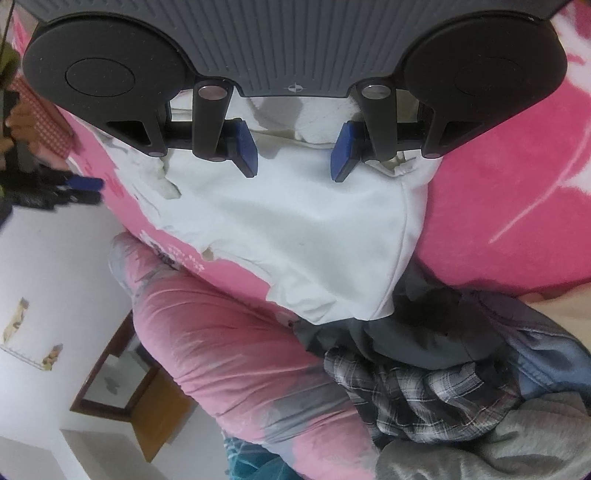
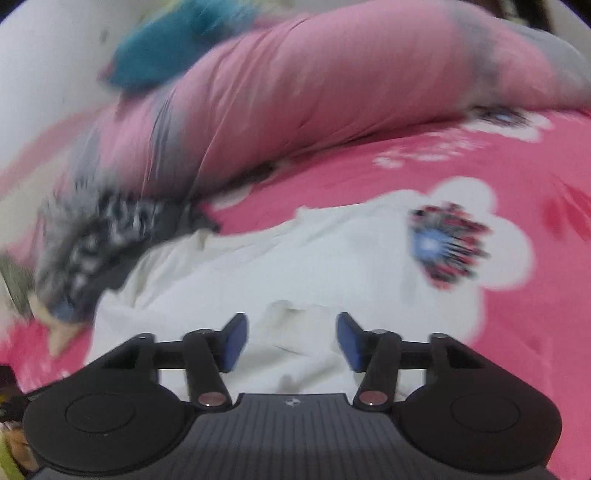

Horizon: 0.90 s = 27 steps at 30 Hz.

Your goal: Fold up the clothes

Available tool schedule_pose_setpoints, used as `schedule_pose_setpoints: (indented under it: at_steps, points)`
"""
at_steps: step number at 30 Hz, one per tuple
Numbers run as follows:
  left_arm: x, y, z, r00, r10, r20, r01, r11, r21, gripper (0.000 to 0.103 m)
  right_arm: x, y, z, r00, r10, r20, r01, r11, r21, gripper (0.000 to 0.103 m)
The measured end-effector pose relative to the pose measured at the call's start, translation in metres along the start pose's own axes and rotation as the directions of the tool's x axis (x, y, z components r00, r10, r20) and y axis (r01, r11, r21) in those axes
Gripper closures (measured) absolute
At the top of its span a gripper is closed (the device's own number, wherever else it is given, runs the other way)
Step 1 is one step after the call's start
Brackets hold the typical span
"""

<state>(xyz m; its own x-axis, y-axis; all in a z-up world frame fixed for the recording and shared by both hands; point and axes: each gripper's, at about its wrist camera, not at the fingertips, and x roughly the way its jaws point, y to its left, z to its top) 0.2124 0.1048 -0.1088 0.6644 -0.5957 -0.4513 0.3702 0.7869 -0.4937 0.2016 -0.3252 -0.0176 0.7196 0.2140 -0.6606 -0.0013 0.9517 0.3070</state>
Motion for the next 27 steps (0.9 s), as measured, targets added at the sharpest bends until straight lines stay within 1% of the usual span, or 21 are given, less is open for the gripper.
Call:
schedule_pose_setpoints:
  at_steps: [2,4,5,7,8,9,10,12,13,14,15,16,18,19,21,22,24,25,26,27]
  points:
    - [0.004,0.004,0.002,1.000,-0.001,-0.001,0.001,1.000,-0.002,0.060,0.030,0.026,0.011,0.994,-0.059,-0.087,0.054,0.997,-0.061,0.030]
    - [0.007,0.007,0.003,1.000,-0.005,0.000,0.005,1.000,-0.007,0.060,0.055,0.041,0.016,0.981,-0.122,-0.153,0.109,0.990,-0.092,0.030]
    - [0.007,0.009,0.004,1.000,-0.009,0.001,0.009,1.000,-0.012,0.060,0.066,0.044,0.018,0.973,-0.144,-0.180,0.129,0.987,-0.095,0.033]
    - [0.008,0.011,0.004,1.000,-0.016,0.003,0.016,1.000,-0.022,0.060,0.084,0.049,0.020,0.959,-0.174,-0.226,0.157,0.983,-0.090,0.063]
    - [0.007,0.012,0.004,1.000,-0.021,0.005,0.021,0.999,-0.028,0.060,0.088,0.049,0.022,0.956,-0.176,-0.235,0.162,0.984,-0.078,0.094]
    - [0.006,0.013,0.005,1.000,-0.023,0.009,0.023,0.999,-0.034,0.060,0.087,0.050,0.024,0.958,-0.175,-0.228,0.164,0.984,-0.066,0.098]
    - [0.005,0.014,0.005,1.000,-0.026,0.013,0.026,0.999,-0.039,0.060,0.082,0.052,0.028,0.968,-0.158,-0.196,0.150,0.987,-0.053,0.098]
    - [0.003,0.015,0.005,0.999,-0.028,0.024,0.029,0.998,-0.049,0.060,0.054,0.061,0.040,0.993,-0.098,-0.073,0.096,0.995,-0.033,0.099]
    - [0.001,0.015,0.005,0.999,-0.031,0.032,0.032,0.998,-0.051,0.060,0.036,0.066,0.045,0.999,-0.050,0.001,0.050,0.998,-0.029,0.099]
    - [0.000,0.015,0.005,0.999,-0.034,0.039,0.036,0.998,-0.053,0.060,0.015,0.071,0.047,0.996,0.000,0.087,0.003,0.999,-0.039,0.099]
    - [-0.001,0.015,0.005,0.998,-0.037,0.046,0.040,0.998,-0.054,0.060,-0.007,0.075,0.048,0.983,0.050,0.175,-0.041,0.998,-0.057,0.099]
    - [-0.003,0.013,0.005,0.998,-0.041,0.052,0.044,0.998,-0.053,0.060,-0.028,0.078,0.047,0.964,0.076,0.255,-0.057,0.995,-0.080,0.099]
    - [-0.004,0.012,0.005,0.997,-0.055,0.062,0.058,0.997,-0.046,0.060,-0.060,0.072,0.037,0.925,0.108,0.364,-0.086,0.993,-0.076,0.099]
    - [-0.005,0.011,0.005,0.996,-0.057,0.065,0.060,0.997,-0.042,0.060,-0.071,0.065,0.031,0.911,0.107,0.399,-0.094,0.994,-0.052,0.099]
    - [-0.003,0.011,0.006,0.997,-0.057,0.058,0.060,0.997,-0.040,0.060,-0.079,0.039,0.010,0.905,0.085,0.417,-0.111,0.993,0.037,0.099]
    - [-0.003,0.011,0.006,0.997,-0.059,0.052,0.061,0.997,-0.043,0.060,-0.077,0.025,-0.002,0.911,0.062,0.407,-0.106,0.991,0.085,0.099]
    - [-0.002,0.011,0.007,0.997,-0.062,0.045,0.064,0.997,-0.045,0.060,-0.061,-0.011,-0.030,0.950,0.009,0.311,-0.077,0.975,0.208,0.098]
    - [-0.002,0.011,0.007,0.997,-0.062,0.044,0.064,0.997,-0.045,0.060,-0.054,-0.029,-0.043,0.966,-0.007,0.260,-0.072,0.954,0.292,0.098]
    - [-0.002,0.012,0.007,0.997,-0.063,0.044,0.065,0.997,-0.046,0.060,-0.047,-0.047,-0.056,0.978,-0.018,0.209,-0.064,0.922,0.381,0.097]
    - [-0.002,0.012,0.007,0.997,-0.063,0.044,0.066,0.997,-0.046,0.060,-0.044,-0.061,-0.068,0.983,-0.018,0.180,-0.068,0.887,0.456,0.097]
